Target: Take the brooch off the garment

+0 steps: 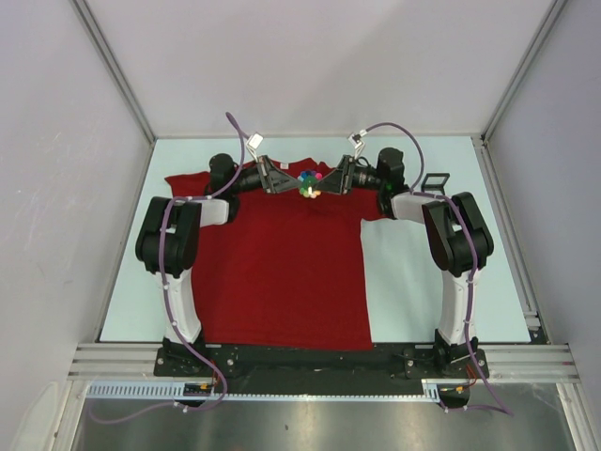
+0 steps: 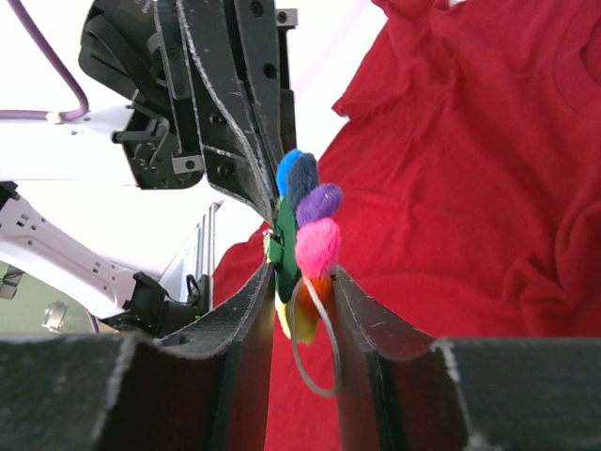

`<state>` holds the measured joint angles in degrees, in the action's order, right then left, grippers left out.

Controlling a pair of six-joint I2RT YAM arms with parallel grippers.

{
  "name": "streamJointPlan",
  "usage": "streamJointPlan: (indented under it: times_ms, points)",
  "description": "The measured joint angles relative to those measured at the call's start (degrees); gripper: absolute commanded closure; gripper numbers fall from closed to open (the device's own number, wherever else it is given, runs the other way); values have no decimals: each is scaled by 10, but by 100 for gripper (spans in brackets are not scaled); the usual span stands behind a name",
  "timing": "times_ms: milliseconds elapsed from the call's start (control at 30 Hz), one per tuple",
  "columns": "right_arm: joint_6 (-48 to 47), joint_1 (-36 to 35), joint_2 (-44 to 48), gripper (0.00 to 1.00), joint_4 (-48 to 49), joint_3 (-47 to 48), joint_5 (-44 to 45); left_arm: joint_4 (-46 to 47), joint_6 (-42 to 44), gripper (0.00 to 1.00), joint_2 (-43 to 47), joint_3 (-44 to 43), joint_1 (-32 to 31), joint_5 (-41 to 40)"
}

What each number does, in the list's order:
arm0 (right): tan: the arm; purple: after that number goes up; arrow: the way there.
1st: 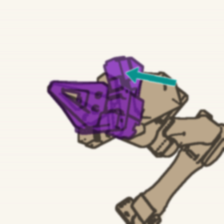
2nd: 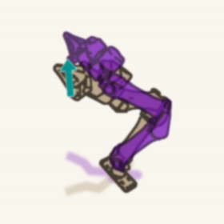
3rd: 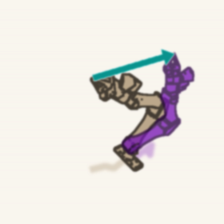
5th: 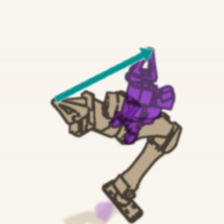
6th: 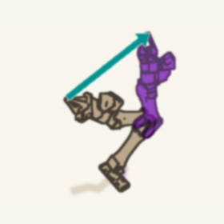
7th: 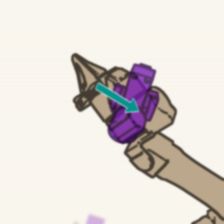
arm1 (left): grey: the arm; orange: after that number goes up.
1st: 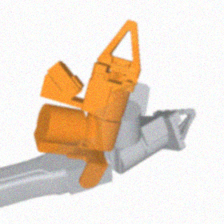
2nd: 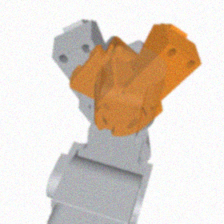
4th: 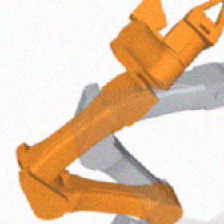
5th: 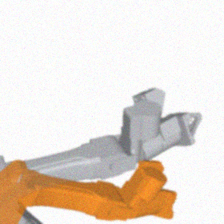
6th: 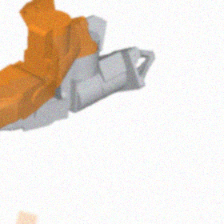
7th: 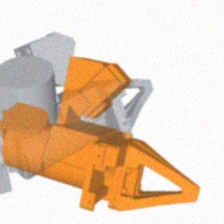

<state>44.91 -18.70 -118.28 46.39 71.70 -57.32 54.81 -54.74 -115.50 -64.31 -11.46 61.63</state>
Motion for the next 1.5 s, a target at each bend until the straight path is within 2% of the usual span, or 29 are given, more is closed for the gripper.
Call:
streamJointPlan:
  times_ms: [367,533,667,867,1000,1033,1133,1300,1433,1500]
  points:
    - [-12,7,0,63,-16,-7,5,-33,26,100,0,-4,0,0]
    - [-13,7,2,64,-16,-9,7,-42,29,100,0,-12,0,0]
    - [-14,9,5,69,-16,-11,9,-56,38,100,-5,-26,-3,1]
    - [-16,14,8,66,-16,-18,12,-100,71,100,-5,-36,-12,1]
    - [-16,21,11,70,-15,-25,15,-118,84,100,-5,-37,-14,1]
    - [-17,22,12,77,-16,-26,15,-122,87,100,-5,-37,-14,1]
    - [-19,24,13,87,-15,-26,16,-129,92,100,-5,-38,-14,1]
    - [-18,26,15,100,-11,-27,15,-135,98,99,-5,-42,-15,1]
    - [-19,25,15,100,-8,-27,15,-135,98,99,-5,-43,-15,1]
    - [-20,25,15,100,-8,-27,15,-135,98,94,-5,-43,-15,0]
